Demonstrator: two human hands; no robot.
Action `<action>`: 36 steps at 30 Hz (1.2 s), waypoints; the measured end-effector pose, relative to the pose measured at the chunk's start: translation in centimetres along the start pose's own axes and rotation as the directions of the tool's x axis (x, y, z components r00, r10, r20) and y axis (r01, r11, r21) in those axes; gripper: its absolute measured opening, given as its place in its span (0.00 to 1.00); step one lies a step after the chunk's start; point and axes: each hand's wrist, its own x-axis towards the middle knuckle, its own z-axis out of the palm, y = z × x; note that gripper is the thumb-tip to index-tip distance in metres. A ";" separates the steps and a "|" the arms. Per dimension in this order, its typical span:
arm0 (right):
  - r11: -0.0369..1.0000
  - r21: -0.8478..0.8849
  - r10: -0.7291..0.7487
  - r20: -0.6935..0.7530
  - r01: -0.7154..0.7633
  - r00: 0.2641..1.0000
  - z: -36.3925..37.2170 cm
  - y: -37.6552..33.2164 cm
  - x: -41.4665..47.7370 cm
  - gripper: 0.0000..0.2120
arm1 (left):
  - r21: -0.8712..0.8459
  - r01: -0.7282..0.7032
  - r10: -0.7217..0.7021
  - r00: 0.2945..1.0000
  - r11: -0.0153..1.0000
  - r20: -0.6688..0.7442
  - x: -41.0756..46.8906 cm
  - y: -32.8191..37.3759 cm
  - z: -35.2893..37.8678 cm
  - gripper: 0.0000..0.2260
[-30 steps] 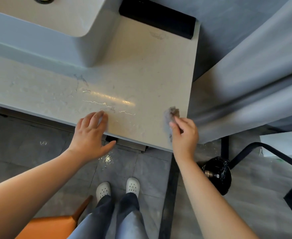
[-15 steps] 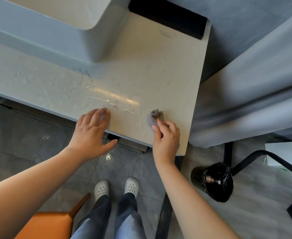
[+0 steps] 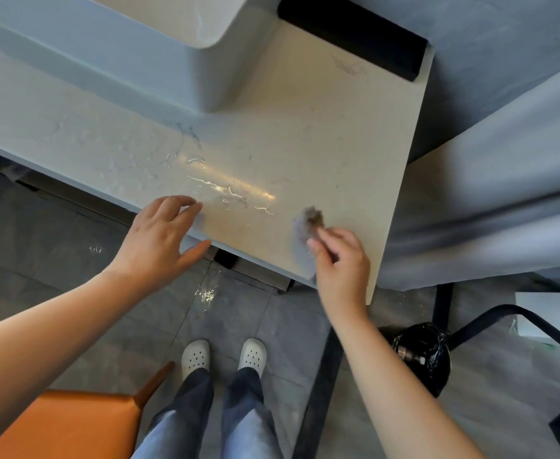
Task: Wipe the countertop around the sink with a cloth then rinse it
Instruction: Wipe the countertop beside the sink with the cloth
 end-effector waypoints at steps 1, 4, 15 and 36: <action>0.999 -0.014 0.028 -0.037 -0.029 0.999 -0.2 0.4 1.4 0.13 | -0.003 0.013 -0.013 1.000 1.000 -0.009 -0.2 -0.1 0.2 0.30; 0.992 -0.056 0.105 -0.116 -0.112 0.988 0.2 1.7 4.6 0.13 | 0.012 0.027 -0.026 0.998 1.000 -0.057 -0.8 -0.3 0.8 0.28; 0.992 -0.111 -0.072 -0.052 0.066 0.996 6.1 0.2 1.6 0.13 | 0.028 -0.050 0.052 0.993 0.998 -0.106 -1.7 -2.4 2.4 0.27; 0.995 -0.096 -0.006 -0.109 -0.004 0.994 8.3 -1.4 5.7 0.13 | -0.008 -0.069 0.068 0.992 0.998 -0.102 -1.5 -3.3 2.1 0.27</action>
